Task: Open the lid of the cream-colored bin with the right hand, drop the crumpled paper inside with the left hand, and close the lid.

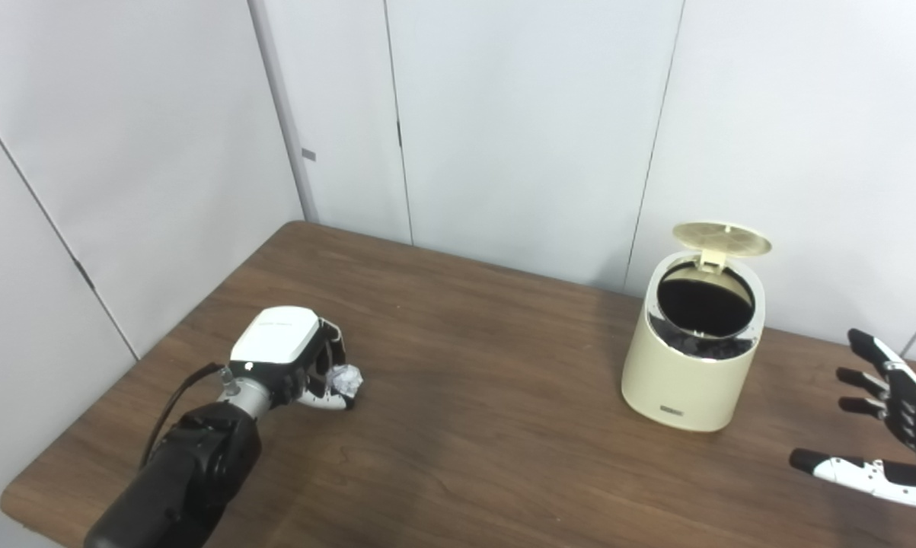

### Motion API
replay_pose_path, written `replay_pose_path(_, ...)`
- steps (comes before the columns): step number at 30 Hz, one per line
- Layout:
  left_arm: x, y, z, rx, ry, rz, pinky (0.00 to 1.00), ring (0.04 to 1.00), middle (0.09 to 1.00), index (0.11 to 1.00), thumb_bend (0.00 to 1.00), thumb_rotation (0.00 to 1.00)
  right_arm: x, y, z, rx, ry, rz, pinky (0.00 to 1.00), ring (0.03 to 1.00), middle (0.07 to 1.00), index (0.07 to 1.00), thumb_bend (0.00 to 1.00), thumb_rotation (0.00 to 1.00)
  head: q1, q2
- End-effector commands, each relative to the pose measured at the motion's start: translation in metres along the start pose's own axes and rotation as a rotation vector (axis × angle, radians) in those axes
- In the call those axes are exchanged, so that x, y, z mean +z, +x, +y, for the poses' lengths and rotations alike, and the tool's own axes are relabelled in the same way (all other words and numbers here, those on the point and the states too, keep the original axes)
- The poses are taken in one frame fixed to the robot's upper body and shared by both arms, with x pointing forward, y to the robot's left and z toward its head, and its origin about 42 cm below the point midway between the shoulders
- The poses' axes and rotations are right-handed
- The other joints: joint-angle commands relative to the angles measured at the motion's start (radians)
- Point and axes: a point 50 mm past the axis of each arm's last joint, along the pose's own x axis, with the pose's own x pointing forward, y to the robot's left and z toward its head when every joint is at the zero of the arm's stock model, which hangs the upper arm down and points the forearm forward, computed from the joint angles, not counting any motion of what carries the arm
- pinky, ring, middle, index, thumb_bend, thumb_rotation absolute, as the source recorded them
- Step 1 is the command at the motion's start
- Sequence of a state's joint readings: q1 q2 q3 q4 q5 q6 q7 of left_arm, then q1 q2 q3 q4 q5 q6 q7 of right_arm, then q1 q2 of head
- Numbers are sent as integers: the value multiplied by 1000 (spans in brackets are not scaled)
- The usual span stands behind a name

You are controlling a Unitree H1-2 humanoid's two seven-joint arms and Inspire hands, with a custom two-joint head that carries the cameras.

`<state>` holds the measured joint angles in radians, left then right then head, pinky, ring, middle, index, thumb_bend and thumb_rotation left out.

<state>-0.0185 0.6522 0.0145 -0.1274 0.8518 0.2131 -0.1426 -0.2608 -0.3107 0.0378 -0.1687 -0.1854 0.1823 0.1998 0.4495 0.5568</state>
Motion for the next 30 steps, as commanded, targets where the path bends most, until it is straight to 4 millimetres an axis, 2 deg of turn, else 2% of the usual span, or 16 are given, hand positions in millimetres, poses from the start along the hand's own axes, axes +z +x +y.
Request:
replay_pose_path(1,0,1,-1,11,24,-29,189,265,474,487,526,0,20,6,-13,-31,-31,-85,764,865,959,928,755,185,-1,1)
replay_pose_path(4,3,0,4,37,19,-42,207,285,474,486,526,0,20,6,-13,-31,-28,-85,776,868,961,928,748,172,-9,-2)
replay_pose_path(6,7,0,12,63,11,-44,251,332,423,502,522,0,21,7,-13,-31,-27,-83,778,869,960,929,750,181,-9,-2)
replay_pose_path(8,13,-2,22,101,13,-50,266,351,415,509,521,0,21,7,-13,-28,-23,-83,777,867,959,930,756,191,-9,-2)
replay_pose_path(9,17,-2,28,121,8,-54,256,342,406,508,520,0,21,8,-13,-28,-20,-84,779,866,958,929,757,190,-13,-6)
replay_pose_path(12,28,-4,43,186,-11,-66,222,314,467,487,526,0,22,9,-12,-31,-14,-81,779,870,957,927,756,179,-16,-7)
replay_pose_path(14,35,-4,52,226,-19,-80,220,317,415,499,521,0,24,9,-12,-29,-7,-81,785,873,958,928,752,166,-16,-7)
replay_pose_path(18,50,-6,69,307,-17,-106,249,352,429,511,522,0,25,10,-12,-29,-3,-83,791,872,958,927,752,155,-23,-9)
replay_pose_path(25,80,-9,96,426,-47,-187,223,319,411,517,519,0,23,11,-8,-32,-21,-81,760,866,951,921,760,166,-48,-17)
replay_pose_path(28,94,-9,106,468,-74,-230,214,315,406,516,518,0,22,12,-5,-30,-28,-73,776,878,957,929,756,150,-74,-22)
replay_pose_path(30,105,-8,111,495,-90,-259,195,294,459,491,524,0,22,13,-3,-30,-24,-75,787,883,958,934,755,141,-92,-24)
